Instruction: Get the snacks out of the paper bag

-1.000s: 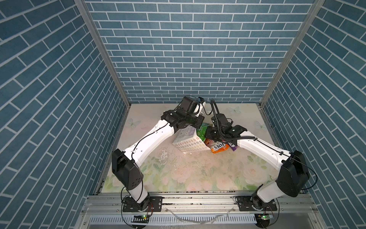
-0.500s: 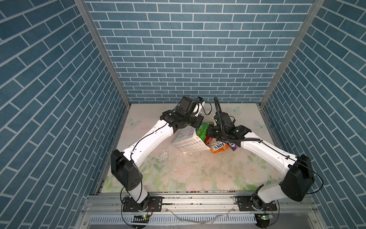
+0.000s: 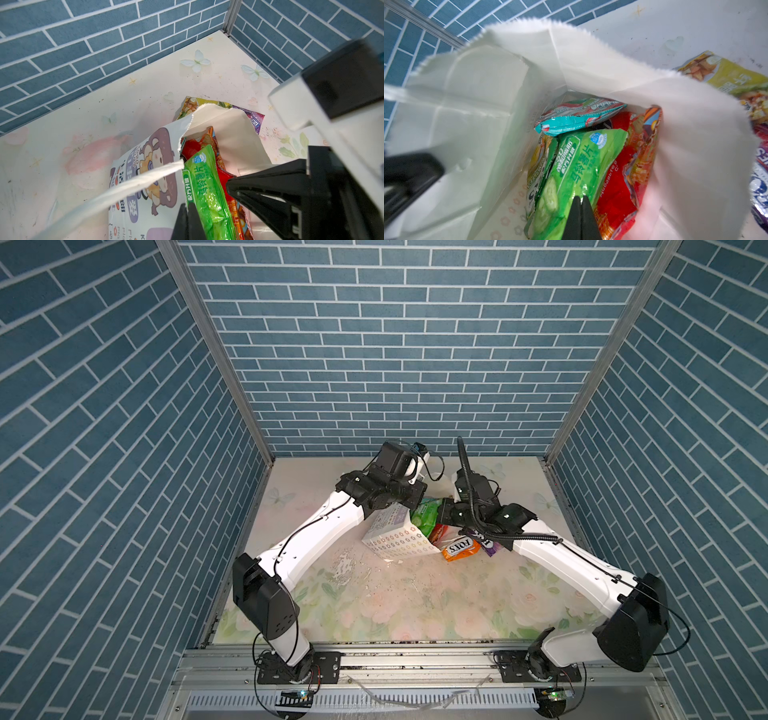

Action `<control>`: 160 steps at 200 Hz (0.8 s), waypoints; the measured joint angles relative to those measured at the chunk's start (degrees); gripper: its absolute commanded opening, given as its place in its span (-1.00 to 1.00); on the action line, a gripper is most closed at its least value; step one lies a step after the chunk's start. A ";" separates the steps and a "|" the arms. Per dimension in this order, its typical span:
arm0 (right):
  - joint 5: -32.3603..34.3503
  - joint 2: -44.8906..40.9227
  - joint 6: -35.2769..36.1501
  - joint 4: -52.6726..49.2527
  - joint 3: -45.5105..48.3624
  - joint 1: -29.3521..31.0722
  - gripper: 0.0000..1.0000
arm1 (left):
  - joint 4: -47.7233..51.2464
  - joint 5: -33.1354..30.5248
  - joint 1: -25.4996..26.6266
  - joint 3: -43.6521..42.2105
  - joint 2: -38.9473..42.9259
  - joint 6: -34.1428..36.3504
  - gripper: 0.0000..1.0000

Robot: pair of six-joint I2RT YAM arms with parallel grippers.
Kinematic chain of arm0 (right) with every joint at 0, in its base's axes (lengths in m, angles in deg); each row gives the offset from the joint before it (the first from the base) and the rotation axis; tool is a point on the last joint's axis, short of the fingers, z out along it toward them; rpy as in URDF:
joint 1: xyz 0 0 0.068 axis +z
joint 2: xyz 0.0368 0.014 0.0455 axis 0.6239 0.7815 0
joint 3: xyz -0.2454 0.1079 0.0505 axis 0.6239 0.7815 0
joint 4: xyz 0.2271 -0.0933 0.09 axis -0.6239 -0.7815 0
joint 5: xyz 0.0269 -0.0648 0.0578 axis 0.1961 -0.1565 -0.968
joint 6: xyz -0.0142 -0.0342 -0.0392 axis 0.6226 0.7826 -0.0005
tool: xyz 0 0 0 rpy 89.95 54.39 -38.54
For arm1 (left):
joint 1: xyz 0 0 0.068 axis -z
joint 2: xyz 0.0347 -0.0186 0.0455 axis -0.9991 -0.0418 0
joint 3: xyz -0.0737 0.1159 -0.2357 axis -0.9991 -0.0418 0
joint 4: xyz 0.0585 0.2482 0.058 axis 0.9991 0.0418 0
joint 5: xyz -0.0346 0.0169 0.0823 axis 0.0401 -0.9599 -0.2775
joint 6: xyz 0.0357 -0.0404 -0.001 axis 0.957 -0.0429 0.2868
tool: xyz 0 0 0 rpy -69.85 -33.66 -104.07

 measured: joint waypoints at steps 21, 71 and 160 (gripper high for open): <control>0.55 -1.27 1.22 0.24 -0.94 -0.02 -1.00 | 0.00 -0.22 -0.04 0.00 0.04 0.00 -1.00; 0.59 -1.88 2.58 -1.09 -2.64 -0.37 -0.44 | 0.00 -0.44 -0.04 0.00 0.04 0.09 -1.00; -7.67 5.88 0.66 -4.72 -3.50 -0.68 -0.31 | 0.00 -0.66 -0.04 0.00 0.07 0.24 -1.00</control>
